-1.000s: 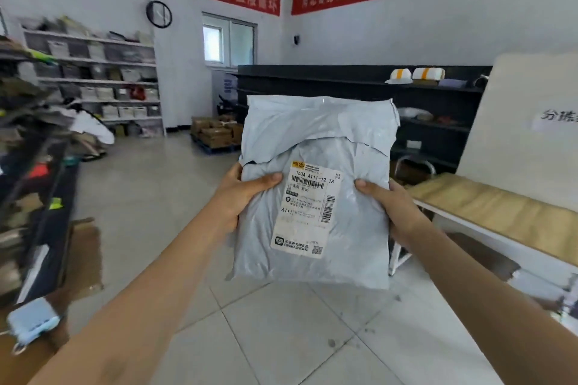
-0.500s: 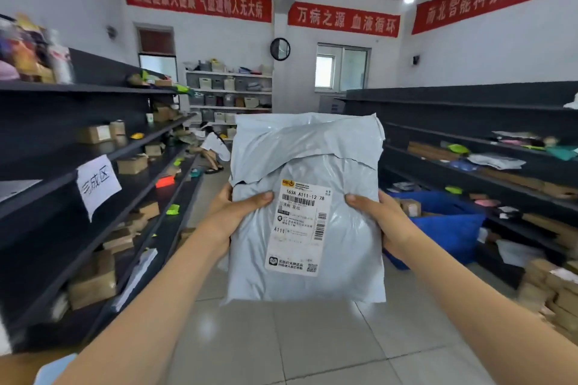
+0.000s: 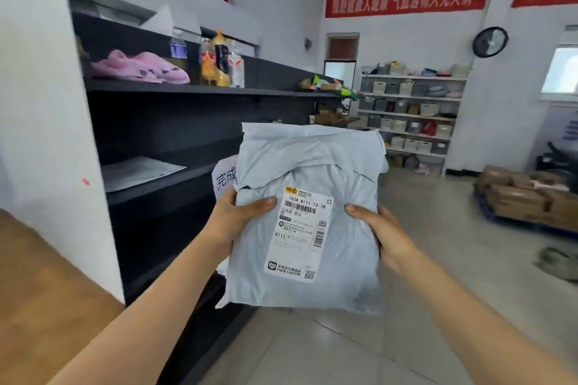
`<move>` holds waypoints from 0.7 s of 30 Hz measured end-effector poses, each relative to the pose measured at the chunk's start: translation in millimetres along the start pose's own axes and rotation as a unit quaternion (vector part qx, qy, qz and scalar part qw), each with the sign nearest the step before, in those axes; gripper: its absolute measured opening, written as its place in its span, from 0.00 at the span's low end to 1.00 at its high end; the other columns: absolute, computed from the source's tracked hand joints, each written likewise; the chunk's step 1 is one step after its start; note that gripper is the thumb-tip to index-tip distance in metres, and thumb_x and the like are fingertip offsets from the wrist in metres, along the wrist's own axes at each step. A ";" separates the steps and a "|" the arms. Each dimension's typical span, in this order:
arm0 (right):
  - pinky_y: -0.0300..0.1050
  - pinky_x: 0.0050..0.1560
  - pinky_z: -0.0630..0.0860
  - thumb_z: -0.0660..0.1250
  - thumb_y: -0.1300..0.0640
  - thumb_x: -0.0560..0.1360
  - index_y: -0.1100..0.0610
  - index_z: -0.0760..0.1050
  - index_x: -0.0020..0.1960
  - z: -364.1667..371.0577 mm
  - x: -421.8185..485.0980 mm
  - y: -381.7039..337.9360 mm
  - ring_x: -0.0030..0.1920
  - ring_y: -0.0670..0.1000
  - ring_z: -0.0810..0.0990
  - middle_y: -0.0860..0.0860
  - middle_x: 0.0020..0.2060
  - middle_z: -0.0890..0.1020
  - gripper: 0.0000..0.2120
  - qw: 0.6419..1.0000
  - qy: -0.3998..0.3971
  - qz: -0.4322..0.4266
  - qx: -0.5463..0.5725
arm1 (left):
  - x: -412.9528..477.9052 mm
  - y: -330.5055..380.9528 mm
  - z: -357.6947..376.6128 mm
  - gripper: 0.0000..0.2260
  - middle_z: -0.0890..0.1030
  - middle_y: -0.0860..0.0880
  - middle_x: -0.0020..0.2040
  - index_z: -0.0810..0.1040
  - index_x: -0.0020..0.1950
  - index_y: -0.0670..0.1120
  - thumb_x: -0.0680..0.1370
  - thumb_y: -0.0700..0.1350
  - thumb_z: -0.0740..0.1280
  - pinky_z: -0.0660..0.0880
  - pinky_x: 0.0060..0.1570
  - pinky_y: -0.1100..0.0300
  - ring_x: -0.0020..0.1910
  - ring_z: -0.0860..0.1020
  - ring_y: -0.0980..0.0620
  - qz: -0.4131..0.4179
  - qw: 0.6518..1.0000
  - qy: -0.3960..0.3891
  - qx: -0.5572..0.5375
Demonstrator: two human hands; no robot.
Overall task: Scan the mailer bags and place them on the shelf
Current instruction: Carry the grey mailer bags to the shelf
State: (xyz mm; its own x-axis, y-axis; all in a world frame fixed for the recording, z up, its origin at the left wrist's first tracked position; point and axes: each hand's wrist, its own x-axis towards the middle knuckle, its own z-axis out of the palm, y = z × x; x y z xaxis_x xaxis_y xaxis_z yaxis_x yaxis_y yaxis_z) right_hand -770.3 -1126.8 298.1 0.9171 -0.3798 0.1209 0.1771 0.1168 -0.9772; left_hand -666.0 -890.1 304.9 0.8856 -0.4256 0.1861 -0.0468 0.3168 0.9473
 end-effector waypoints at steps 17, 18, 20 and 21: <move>0.50 0.55 0.78 0.81 0.43 0.50 0.55 0.78 0.62 142.9 396.9 62.5 0.51 0.54 0.84 0.53 0.49 0.86 0.42 0.975 -0.214 0.064 -0.018 | 261.2 -5.8 -137.0 0.17 0.86 0.49 0.47 0.77 0.56 0.46 0.68 0.42 0.75 0.80 0.41 0.57 0.45 0.85 0.49 0.045 0.970 0.239 0.026; 0.49 0.55 0.78 0.80 0.43 0.53 0.56 0.78 0.61 155.9 416.6 68.5 0.52 0.54 0.84 0.53 0.49 0.86 0.39 0.970 -0.232 0.076 -0.021 | 270.4 -6.1 -144.7 0.15 0.86 0.49 0.46 0.77 0.55 0.47 0.70 0.42 0.74 0.80 0.39 0.58 0.44 0.85 0.50 0.042 0.965 0.257 0.032; 0.49 0.53 0.78 0.78 0.44 0.59 0.56 0.80 0.59 185.7 454.2 81.3 0.51 0.55 0.84 0.54 0.47 0.87 0.31 0.957 -0.272 0.099 -0.029 | 288.5 -8.2 -164.8 0.15 0.86 0.49 0.48 0.78 0.56 0.48 0.71 0.46 0.73 0.80 0.43 0.56 0.46 0.85 0.49 0.034 0.954 0.294 0.047; 0.48 0.50 0.78 0.77 0.44 0.62 0.56 0.80 0.57 202.3 471.2 86.6 0.50 0.55 0.85 0.54 0.46 0.87 0.27 0.948 -0.294 0.114 -0.032 | 296.3 -8.0 -176.5 0.16 0.85 0.48 0.50 0.78 0.57 0.48 0.71 0.47 0.73 0.80 0.47 0.55 0.48 0.84 0.48 0.029 0.946 0.320 0.052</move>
State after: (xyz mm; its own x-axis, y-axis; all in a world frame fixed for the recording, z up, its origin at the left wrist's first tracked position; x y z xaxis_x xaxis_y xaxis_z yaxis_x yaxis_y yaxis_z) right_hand -250.5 -1110.0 305.6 0.9728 0.2287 -0.0357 -0.0535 0.0719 -0.9960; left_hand -321.6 -869.1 306.5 0.9768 0.2004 0.0752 -0.1205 0.2247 0.9670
